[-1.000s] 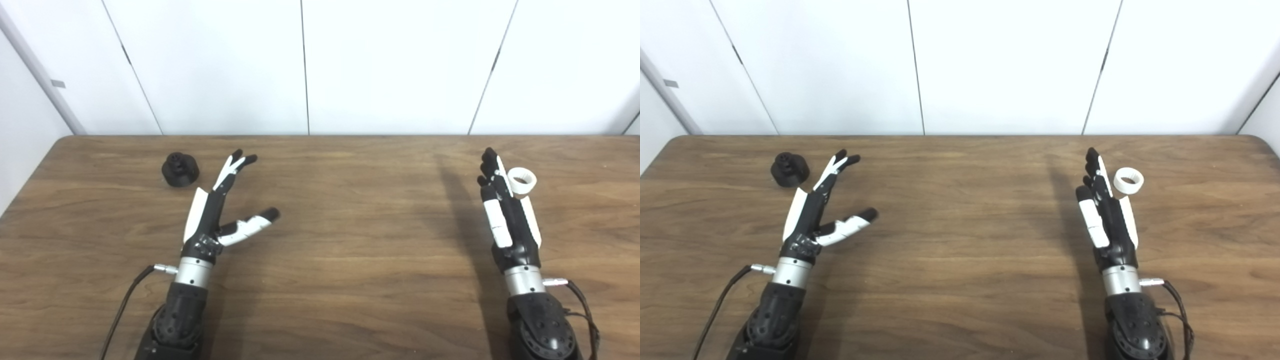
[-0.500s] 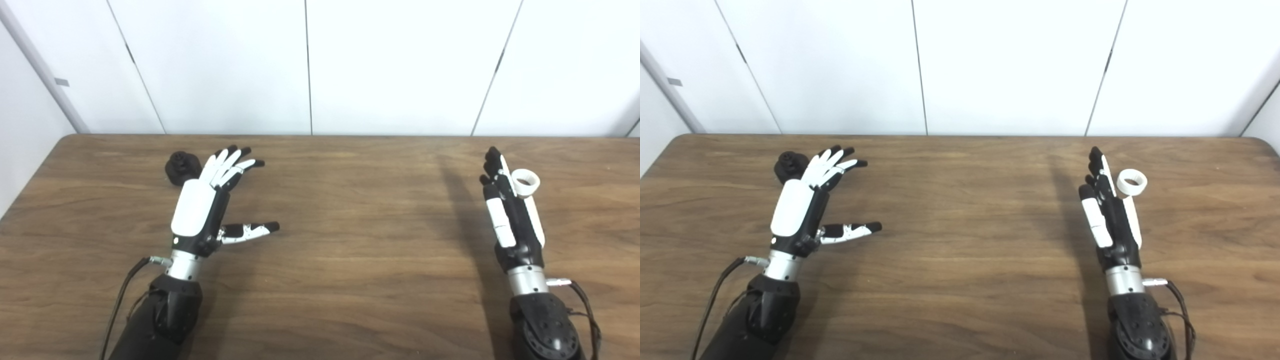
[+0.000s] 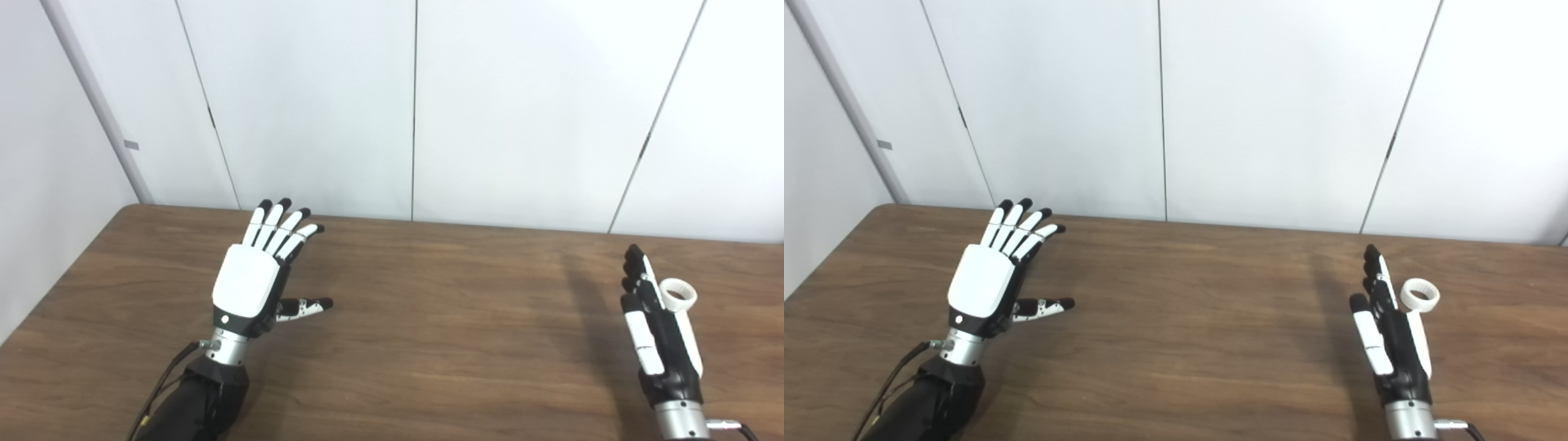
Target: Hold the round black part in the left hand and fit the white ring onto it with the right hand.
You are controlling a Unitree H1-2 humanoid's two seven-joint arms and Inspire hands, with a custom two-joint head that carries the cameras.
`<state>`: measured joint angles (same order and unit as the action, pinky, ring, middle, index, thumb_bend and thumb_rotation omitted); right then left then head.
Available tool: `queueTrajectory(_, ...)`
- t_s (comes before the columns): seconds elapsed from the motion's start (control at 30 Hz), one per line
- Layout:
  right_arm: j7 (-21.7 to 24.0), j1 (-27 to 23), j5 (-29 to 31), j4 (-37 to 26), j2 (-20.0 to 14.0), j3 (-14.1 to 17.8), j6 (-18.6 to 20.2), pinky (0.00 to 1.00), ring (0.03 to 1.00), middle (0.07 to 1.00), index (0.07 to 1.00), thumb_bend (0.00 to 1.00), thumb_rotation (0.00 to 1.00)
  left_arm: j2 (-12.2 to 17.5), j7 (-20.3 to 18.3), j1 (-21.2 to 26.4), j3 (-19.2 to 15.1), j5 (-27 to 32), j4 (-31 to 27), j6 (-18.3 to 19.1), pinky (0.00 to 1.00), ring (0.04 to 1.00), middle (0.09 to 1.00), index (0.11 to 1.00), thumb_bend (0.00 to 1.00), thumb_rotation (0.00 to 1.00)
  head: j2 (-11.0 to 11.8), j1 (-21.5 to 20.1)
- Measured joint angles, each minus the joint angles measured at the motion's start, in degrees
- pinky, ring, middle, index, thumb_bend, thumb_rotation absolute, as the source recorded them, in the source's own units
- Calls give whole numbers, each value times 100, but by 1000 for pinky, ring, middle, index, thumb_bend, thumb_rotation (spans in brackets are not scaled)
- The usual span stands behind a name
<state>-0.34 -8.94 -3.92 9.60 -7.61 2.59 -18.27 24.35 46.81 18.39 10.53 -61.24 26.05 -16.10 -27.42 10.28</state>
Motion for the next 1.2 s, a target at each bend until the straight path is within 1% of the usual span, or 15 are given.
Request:
queueTrajectory(0.1, -12, 0, -21, 0, 0, 1, 0, 1000, 1000, 1000, 1000, 475, 938, 44, -104, -3, 2, 120, -4, 95, 1000, 982, 930, 817, 938, 312, 0, 26)
queueTrajectory(0.17, -20, 0, -23, 0, -1, 2, 1, 1000, 1000, 1000, 1000, 467, 936, 82, -343, -15, -15, 350, -18, 132, 1000, 987, 935, 821, 938, 325, 9, 87)
queueTrajectory(0.23, -21, 0, -23, 0, -4, 3, 0, 1000, 1000, 1000, 1000, 460, 926, 129, -674, -41, -67, 599, -59, 170, 1000, 988, 948, 833, 946, 344, 44, 158)
queueTrajectory(0.3, -14, 0, -2, 7, -8, 3, -19, 1000, 1000, 1000, 1000, 457, 915, 186, -970, -77, -140, 769, -176, 280, 1000, 986, 951, 845, 955, 347, 61, 185)
queueTrajectory(0.33, -8, 0, 21, 14, -12, 5, -31, 991, 1000, 1000, 1000, 462, 912, 218, -1043, -83, -171, 796, -232, 354, 1000, 980, 950, 851, 966, 340, 79, 219)
queueTrajectory(0.37, 6, -6, 42, 29, -17, 4, -38, 991, 1000, 1000, 1000, 462, 913, 237, -1102, -81, -213, 815, -252, 424, 1000, 978, 949, 855, 972, 334, 105, 281)
queueTrajectory(0.47, 14, -38, 41, 84, -38, 2, -93, 972, 1000, 1000, 1000, 455, 933, 260, -1129, -78, -378, 960, -248, 615, 991, 978, 953, 876, 983, 322, 105, 290)
queueTrajectory(0.57, 22, -51, 68, 112, -50, 1, -188, 971, 1000, 1000, 1000, 458, 925, 263, -1159, -74, -483, 1127, -186, 705, 1000, 988, 966, 910, 976, 351, 105, 290)
queueTrajectory(0.63, 26, -53, 77, 114, -51, -1, -195, 983, 1000, 1000, 1000, 460, 926, 261, -1268, -59, -532, 1258, -96, 778, 1000, 998, 984, 940, 979, 383, 114, 308)
queueTrajectory(0.7, 25, -54, 71, 114, -51, -7, -194, 995, 1000, 1000, 1000, 462, 926, 258, -1402, -31, -596, 1462, 57, 871, 1000, 1000, 992, 952, 985, 384, 114, 308)
queueTrajectory(0.83, 14, -53, 50, 114, -59, -7, -193, 1000, 1000, 1000, 1000, 472, 927, 259, -1431, 76, -672, 1693, 382, 979, 1000, 1000, 995, 966, 996, 382, 123, 387)
queueTrajectory(0.93, 13, -53, 37, 114, -63, -14, -190, 1000, 1000, 1000, 1000, 459, 930, 259, -1501, 225, -682, 1884, 638, 1040, 1000, 1000, 995, 973, 1000, 373, 123, 439)
queueTrajectory(1.03, 18, -53, 40, 111, -63, -23, -189, 1000, 1000, 1000, 1000, 443, 916, 260, -1678, 308, -694, 2078, 682, 1089, 1000, 1000, 1000, 974, 994, 355, 105, 466)
queueTrajectory(1.1, 25, -54, 41, 111, -65, -27, -189, 1000, 1000, 1000, 1000, 445, 915, 266, -1908, 341, -694, 2180, 679, 1135, 1000, 1000, 1000, 974, 990, 348, 114, 501)
queueTrajectory(1.2, 26, -54, 41, 111, -66, -29, -187, 1000, 1000, 1000, 1000, 447, 917, 292, -2243, 357, -697, 2340, 672, 1298, 1000, 1000, 1000, 967, 1000, 375, 123, 527)
